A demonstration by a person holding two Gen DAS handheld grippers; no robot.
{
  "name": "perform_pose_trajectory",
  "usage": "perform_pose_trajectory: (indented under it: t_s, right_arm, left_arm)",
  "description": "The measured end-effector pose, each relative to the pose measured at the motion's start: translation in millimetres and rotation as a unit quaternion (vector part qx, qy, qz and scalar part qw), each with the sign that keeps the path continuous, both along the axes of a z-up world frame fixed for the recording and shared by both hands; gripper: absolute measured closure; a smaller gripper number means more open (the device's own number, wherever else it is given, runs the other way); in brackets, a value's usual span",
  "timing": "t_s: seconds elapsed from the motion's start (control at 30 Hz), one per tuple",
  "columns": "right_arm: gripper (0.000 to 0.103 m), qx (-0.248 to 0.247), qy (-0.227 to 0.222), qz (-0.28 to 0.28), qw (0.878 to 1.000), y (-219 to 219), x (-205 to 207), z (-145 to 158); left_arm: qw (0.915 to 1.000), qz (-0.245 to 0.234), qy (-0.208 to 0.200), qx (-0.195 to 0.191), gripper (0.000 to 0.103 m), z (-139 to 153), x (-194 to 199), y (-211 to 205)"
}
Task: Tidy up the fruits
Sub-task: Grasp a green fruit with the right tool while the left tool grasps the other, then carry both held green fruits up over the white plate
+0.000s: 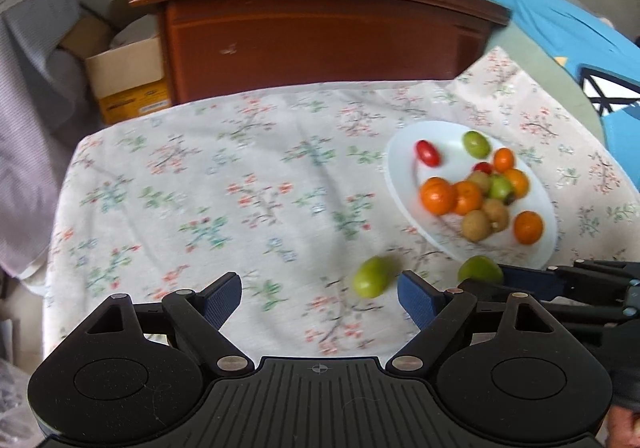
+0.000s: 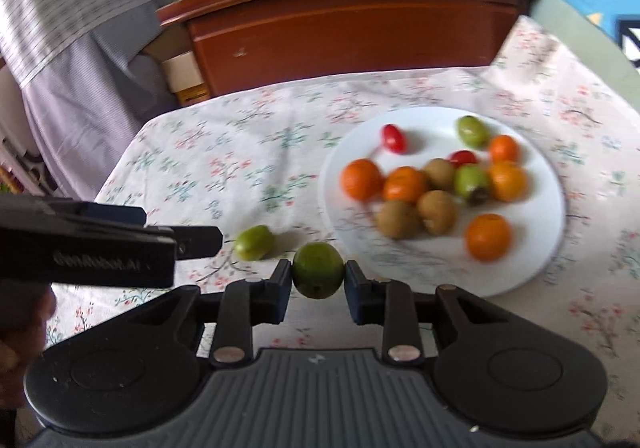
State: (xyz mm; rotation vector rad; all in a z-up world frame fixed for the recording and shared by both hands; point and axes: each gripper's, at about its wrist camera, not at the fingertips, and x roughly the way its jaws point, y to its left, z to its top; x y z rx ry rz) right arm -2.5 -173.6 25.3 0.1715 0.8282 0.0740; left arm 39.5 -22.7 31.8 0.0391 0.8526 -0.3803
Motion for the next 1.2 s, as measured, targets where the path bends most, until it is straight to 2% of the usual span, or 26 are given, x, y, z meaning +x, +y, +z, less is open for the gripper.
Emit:
perform_pose_trajectory:
  t_s: [0.07,0.13,0.23,0.3,0.37,0.47,0.6,0.73,0.8,0.83,0.97,1.2]
  right_arm:
    - [0.074,0.007,0.006,-0.011,1.000,-7,-2,5]
    - [0.074,0.017,0.010,-0.016,1.000,-14,-4,9]
    - [0.074,0.024,0.014,-0.022,0.999,-23,-8,15]
    - [0.074,0.031,0.018,-0.028,0.999,-29,-9,18]
    - [0.074,0.045,0.022,-0.038,0.998,-35,-10,19]
    - [0.074,0.062,0.021,-0.057,0.996,-43,-9,20]
    - [0.074,0.071,0.021,-0.072,0.995,-49,-8,19]
    - [0.074,0.073,0.019,-0.081,0.994,-54,-8,19]
    - [0.074,0.076,0.019,-0.083,0.994,-55,-8,19]
    - [0.074,0.076,0.019,-0.083,0.993,-55,-8,19]
    - [0.074,0.078,0.009,-0.089,0.993,-59,-7,21]
    - [0.074,0.091,-0.038,-0.094,0.991,-72,-8,40]
  left_arm:
    - [0.9999,-0.010,-0.001,-0.002,0.018,-2,0,-7]
    - [0.9998,-0.020,-0.005,-0.003,0.023,-4,0,-12]
    - [0.9995,-0.032,-0.008,-0.004,0.034,-8,2,-19]
    - [0.9993,-0.036,-0.006,-0.004,0.048,-11,3,-22]
    - [0.9993,-0.037,-0.001,-0.005,0.055,-15,6,-24]
    - [0.9993,-0.038,0.003,-0.001,0.056,-19,8,-28]
    - [0.9990,-0.044,0.009,0.008,0.072,-25,8,-32]
    - [0.9988,-0.046,-0.001,0.016,0.075,-26,6,-34]
    - [0.9988,-0.047,-0.001,0.013,0.081,-25,6,-34]
    - [0.9989,-0.046,-0.001,0.011,0.081,-24,6,-34]
    - [0.9992,-0.038,-0.010,-0.007,0.081,-14,7,-32]
    - [0.9975,-0.041,-0.038,-0.043,0.081,15,5,-32]
